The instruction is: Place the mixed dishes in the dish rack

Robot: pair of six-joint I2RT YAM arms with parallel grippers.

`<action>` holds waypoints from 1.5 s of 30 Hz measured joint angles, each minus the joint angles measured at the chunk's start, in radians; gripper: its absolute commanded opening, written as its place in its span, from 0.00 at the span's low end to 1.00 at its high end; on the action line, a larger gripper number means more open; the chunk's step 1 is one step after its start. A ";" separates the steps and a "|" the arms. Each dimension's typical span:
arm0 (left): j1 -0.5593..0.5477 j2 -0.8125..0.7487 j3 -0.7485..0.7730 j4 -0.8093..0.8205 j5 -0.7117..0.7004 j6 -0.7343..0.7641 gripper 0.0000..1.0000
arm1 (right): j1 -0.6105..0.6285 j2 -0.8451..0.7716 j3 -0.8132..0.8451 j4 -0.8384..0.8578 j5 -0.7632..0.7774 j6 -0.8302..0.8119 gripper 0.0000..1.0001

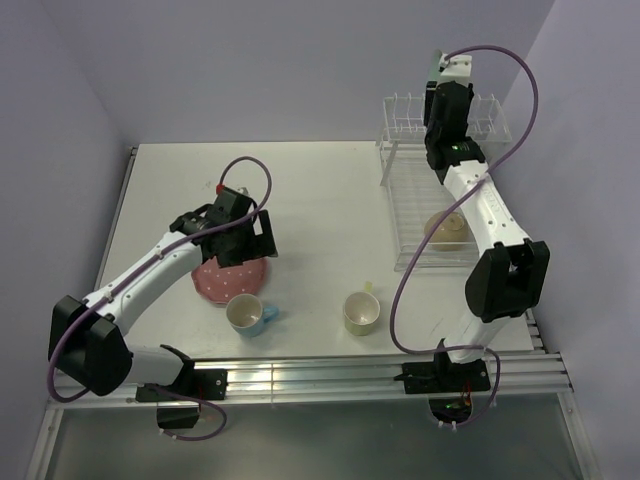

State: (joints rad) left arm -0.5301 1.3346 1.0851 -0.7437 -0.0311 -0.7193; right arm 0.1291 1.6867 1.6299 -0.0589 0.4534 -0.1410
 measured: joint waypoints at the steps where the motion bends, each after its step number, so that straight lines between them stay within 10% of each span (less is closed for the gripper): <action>1: 0.000 0.007 0.000 -0.008 -0.011 -0.005 0.99 | 0.002 -0.004 -0.001 0.003 0.004 0.005 0.68; 6: 0.000 0.064 0.000 -0.050 -0.047 -0.024 0.99 | 0.004 -0.037 -0.021 0.014 0.014 0.013 0.91; 20: 0.000 0.149 0.019 -0.094 -0.135 -0.028 0.97 | 0.025 -0.280 -0.098 -0.062 -0.013 0.102 0.93; 35: 0.038 0.425 0.128 -0.084 -0.267 0.055 0.90 | 0.476 -0.615 -0.131 -0.378 -0.112 0.368 0.93; 45: 0.038 0.523 0.299 -0.058 -0.265 0.054 0.90 | 0.521 -0.872 -0.232 -0.623 -0.080 0.409 0.93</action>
State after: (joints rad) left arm -0.4923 1.8576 1.3842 -0.8013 -0.2962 -0.6651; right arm 0.6502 0.8143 1.3979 -0.6815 0.3733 0.2676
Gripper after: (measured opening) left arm 0.896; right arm 0.932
